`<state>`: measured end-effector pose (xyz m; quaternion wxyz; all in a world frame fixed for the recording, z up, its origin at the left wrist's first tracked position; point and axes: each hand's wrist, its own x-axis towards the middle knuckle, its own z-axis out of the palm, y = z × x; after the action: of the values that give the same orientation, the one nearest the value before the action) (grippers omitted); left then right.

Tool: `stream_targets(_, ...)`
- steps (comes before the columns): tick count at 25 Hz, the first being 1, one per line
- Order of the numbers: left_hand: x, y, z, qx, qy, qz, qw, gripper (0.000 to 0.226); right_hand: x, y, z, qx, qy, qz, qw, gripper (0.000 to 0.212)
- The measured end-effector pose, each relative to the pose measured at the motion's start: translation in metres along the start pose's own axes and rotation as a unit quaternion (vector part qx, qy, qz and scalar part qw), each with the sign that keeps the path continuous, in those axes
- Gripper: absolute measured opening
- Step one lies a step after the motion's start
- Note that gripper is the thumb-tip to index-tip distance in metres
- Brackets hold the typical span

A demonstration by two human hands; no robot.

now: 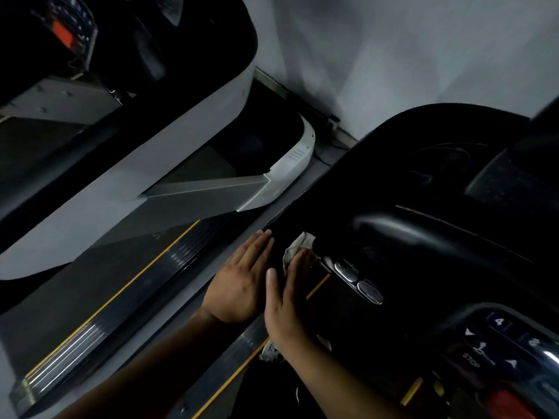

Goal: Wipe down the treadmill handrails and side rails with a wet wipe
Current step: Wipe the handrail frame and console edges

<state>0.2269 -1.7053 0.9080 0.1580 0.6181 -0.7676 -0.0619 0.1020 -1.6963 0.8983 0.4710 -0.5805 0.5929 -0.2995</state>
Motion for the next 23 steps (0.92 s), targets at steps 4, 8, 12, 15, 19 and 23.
stream_targets(4,0.003,0.002,-0.002,-0.010,0.008,-0.003,1.000,0.063,0.038,-0.009,-0.019,0.109,0.109,0.117,0.981,0.044)
stream_targets(8,0.001,0.001,0.003,-0.010,0.011,0.001,1.000,0.061,0.052,-0.014,-0.052,0.201,0.125,0.143,0.961,0.027)
stream_targets(12,-0.011,0.000,0.000,-0.024,0.030,-0.049,0.998,0.053,0.076,-0.066,-0.075,0.411,0.037,0.117,0.903,0.027)
stream_targets(15,-0.041,-0.004,-0.007,-0.027,0.050,-0.083,0.995,0.051,0.098,-0.083,-0.060,0.203,-0.051,-0.004,0.978,0.033)
stream_targets(19,-0.061,-0.009,-0.008,0.012,0.062,-0.109,0.992,0.048,0.103,-0.051,-0.034,-0.274,-0.151,-0.370,0.875,0.029)
stream_targets(23,-0.059,-0.003,-0.006,0.031,0.087,-0.177,0.980,0.044,0.126,-0.043,-0.052,-0.439,-0.115,-0.483,0.749,0.032)
